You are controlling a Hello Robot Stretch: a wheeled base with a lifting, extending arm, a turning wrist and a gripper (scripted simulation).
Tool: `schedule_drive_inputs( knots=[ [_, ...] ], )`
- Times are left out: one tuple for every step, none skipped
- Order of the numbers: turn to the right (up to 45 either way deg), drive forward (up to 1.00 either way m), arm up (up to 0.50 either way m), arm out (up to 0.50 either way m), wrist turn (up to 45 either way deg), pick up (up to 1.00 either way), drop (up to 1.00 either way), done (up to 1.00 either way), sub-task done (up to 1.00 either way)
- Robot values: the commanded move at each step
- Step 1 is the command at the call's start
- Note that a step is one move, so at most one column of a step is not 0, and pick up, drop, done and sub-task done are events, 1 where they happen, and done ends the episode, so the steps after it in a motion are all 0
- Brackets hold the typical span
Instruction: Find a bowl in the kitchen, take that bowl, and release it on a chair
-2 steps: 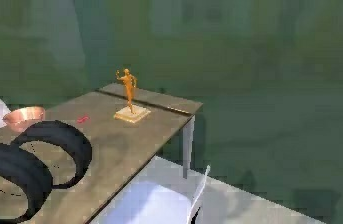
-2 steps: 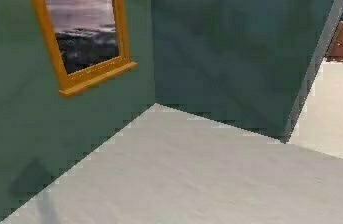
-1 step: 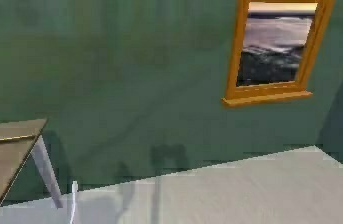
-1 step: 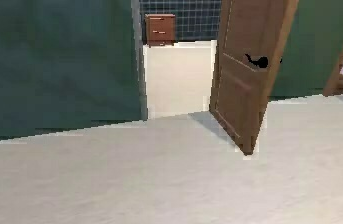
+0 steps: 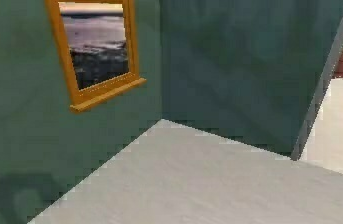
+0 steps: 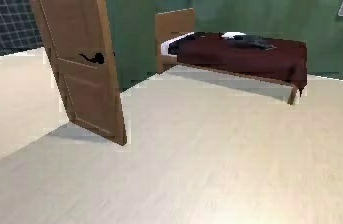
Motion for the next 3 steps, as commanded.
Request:
schedule_drive_inputs(
  knots=[
    [45.0,0.00,0.00,0.00,0.0,0.00,0.00,0.00,0.00],
    [3.0,0.00,0.00,0.00,0.0,0.00,0.00,0.00,0.00],
    [0.0,1.00,0.00,0.00,0.0,0.00,0.00,0.00,0.00]
  ],
)
